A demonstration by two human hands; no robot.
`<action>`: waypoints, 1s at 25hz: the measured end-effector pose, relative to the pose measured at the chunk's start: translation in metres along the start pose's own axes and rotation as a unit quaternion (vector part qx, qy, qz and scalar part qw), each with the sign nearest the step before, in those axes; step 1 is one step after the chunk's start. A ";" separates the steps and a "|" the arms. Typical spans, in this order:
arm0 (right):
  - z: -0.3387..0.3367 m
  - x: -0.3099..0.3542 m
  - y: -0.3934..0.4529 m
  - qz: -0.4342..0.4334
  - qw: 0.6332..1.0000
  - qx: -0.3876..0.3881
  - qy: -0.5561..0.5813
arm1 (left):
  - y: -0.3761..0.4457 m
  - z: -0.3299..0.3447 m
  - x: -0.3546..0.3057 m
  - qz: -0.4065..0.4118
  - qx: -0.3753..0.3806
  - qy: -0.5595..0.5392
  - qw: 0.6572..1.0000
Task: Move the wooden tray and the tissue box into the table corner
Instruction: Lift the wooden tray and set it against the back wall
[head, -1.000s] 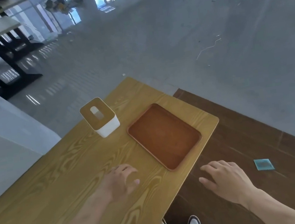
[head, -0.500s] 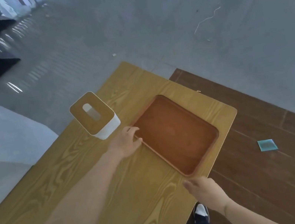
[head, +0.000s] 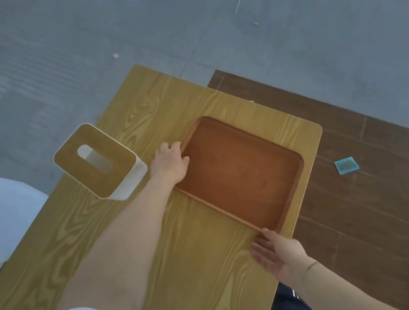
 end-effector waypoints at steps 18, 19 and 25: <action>-0.042 0.131 -0.015 -0.241 0.966 0.027 -0.092 | -0.139 0.056 0.020 -0.136 0.032 -0.415 0.899; -0.046 0.132 -0.020 -0.251 0.961 0.043 -0.110 | -0.153 0.056 0.019 -0.138 0.014 -0.440 0.887; -0.065 0.137 -0.048 -0.309 0.920 0.120 -0.208 | -0.237 0.061 0.005 -0.205 -0.114 -0.540 0.808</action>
Point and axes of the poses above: each hand's wrist, its own y-axis towards the middle knuckle, its own z-axis out of the palm, x = y × z, the point moved 1 cm from there along y, towards the middle knuckle, and after that the axes turned 6 degrees about z, right-handed, at the moved point
